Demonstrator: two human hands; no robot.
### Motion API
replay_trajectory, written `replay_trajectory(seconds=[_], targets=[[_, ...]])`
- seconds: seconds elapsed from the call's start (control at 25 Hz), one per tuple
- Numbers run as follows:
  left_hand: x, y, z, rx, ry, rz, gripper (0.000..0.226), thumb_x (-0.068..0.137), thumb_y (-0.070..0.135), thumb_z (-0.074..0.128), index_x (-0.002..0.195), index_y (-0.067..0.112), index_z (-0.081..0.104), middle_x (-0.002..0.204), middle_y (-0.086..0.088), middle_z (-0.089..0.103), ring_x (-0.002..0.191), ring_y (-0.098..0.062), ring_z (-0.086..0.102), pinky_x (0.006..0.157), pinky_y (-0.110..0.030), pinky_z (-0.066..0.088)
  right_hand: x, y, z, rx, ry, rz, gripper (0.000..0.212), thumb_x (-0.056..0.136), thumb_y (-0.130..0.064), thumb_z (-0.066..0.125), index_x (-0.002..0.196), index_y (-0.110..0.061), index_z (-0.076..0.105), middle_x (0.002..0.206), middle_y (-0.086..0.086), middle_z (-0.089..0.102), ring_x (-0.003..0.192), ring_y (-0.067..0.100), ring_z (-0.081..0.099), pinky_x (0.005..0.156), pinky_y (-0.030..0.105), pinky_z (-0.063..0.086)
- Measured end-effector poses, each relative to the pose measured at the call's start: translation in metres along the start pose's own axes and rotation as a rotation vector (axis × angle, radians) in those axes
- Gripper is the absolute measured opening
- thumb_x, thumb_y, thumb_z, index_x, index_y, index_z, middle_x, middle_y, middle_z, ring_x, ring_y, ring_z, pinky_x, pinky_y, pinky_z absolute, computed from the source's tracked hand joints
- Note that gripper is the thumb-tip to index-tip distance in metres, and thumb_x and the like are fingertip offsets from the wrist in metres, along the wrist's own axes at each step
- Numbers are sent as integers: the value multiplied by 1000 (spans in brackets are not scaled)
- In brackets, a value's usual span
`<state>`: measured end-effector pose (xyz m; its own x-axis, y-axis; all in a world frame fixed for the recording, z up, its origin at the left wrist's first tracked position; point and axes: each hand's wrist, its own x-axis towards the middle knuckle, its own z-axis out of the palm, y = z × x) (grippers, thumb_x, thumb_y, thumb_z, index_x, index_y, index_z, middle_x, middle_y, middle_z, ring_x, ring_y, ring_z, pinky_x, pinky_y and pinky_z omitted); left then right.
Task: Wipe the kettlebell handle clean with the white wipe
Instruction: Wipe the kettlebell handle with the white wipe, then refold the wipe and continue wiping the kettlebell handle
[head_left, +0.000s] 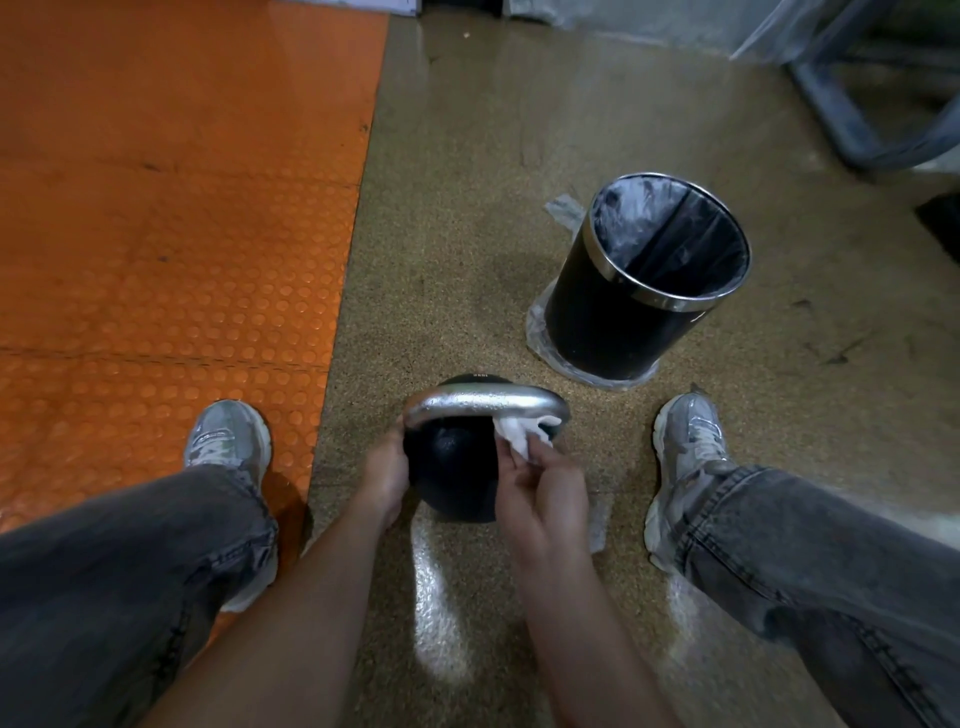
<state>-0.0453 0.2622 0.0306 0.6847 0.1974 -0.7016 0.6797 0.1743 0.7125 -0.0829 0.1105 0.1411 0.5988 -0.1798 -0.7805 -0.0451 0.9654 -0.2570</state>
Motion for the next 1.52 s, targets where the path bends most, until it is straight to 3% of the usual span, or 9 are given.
replay_trajectory(seconds=[0.4, 0.52, 0.6, 0.68, 0.84, 0.92, 1.16, 1.28, 1.52], targets=[[4, -4, 1, 31, 24, 2, 41, 103, 42, 38, 101, 14, 67, 106, -12, 68, 99, -25, 60, 100, -49, 46, 5, -1, -5, -44, -6, -37, 37, 99, 12, 43, 134, 11, 54, 134, 28, 63, 124, 36, 64, 114, 44, 47], [3, -3, 0, 66, 7, -7, 40, 104, 41, 35, 101, 17, 67, 112, -12, 67, 104, -27, 60, 100, -51, 47, 18, -5, 7, -4, 21, -13, 40, 98, 12, 43, 138, 11, 51, 139, 29, 58, 124, 37, 62, 103, 42, 55], [-4, 8, -4, 108, -16, 2, 36, 104, 37, 37, 106, 16, 67, 109, -13, 68, 101, -28, 62, 88, -45, 51, 12, -9, 4, -74, 6, 0, 37, 99, 11, 45, 135, 11, 52, 135, 30, 59, 121, 38, 63, 90, 40, 61], [-8, 21, -13, 219, 39, 62, 32, 101, 38, 45, 103, 17, 69, 104, -12, 70, 92, -27, 63, 76, -39, 51, 2, -18, -6, -200, -23, -2, 35, 98, 11, 46, 133, 11, 52, 131, 32, 61, 118, 42, 65, 95, 44, 58], [-31, 84, -28, 189, 120, 362, 23, 93, 39, 61, 111, 29, 71, 122, 3, 67, 118, -24, 60, 106, -43, 44, -17, -62, 3, -506, -76, -125, 36, 96, 11, 53, 130, 4, 54, 123, 29, 68, 109, 44, 71, 86, 48, 62], [-56, 124, -25, 136, 117, 496, 11, 90, 39, 67, 100, 39, 71, 119, 1, 70, 117, -25, 62, 105, -44, 45, -40, -84, 25, -651, -187, -186, 30, 99, 5, 55, 128, 1, 58, 122, 24, 70, 108, 40, 71, 72, 43, 65], [-201, 240, 35, 204, -511, 660, 38, 91, 39, 62, 123, 20, 65, 114, -1, 73, 110, -19, 68, 98, -43, 53, -151, -140, 125, -984, -607, -315, 10, 99, -7, 64, 108, -6, 68, 96, 13, 77, 76, 21, 74, 54, 27, 57], [-262, 284, 52, 180, -759, 717, 40, 88, 40, 68, 116, 11, 69, 118, -9, 71, 111, -23, 67, 92, -43, 54, -214, -160, 168, -978, -801, -390, 9, 98, -5, 61, 98, -7, 70, 84, 9, 75, 67, 18, 72, 51, 25, 57], [-341, 360, 50, 39, -625, 964, 26, 76, 23, 74, 94, 5, 67, 86, -6, 74, 82, -19, 70, 68, -32, 61, -288, -197, 224, -1044, -851, -594, 9, 96, -3, 65, 90, -8, 71, 76, 6, 71, 60, 16, 64, 48, 24, 55]])
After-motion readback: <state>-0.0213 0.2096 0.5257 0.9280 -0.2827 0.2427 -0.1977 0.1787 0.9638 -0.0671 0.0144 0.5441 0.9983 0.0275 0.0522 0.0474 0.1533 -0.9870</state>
